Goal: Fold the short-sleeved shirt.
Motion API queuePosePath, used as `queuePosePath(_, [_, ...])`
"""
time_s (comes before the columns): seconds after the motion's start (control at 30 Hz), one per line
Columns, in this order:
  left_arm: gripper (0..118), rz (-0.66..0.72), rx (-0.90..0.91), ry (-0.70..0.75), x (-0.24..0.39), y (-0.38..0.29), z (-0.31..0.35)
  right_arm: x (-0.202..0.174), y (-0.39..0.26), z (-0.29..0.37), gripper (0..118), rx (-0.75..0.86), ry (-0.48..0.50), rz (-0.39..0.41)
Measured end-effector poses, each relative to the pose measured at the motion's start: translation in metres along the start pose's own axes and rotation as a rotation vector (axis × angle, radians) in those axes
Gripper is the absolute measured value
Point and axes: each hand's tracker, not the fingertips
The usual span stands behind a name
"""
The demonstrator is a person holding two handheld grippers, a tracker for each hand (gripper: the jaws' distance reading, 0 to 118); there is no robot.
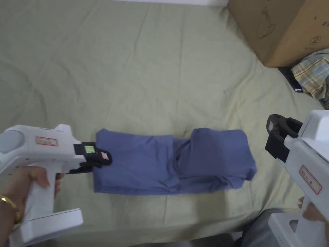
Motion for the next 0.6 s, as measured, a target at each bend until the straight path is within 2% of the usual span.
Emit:
queuePosePath(0.23, [5,-0.009,0.173,0.252,-0.025,0.018,0.095,-0.009,-0.001,-0.009,0,0.004,0.051,-0.014])
queuePosePath(0.37, [5,-0.057,0.234,0.374,-0.012,0.014,0.121,-0.016,-0.001,-0.012,0,0.008,0.077,-0.015])
queuePosePath(0.6, [5,-0.198,0.238,0.235,0.066,-0.007,0.093,-0.019,-0.002,-0.010,0,0.016,0.096,-0.027])
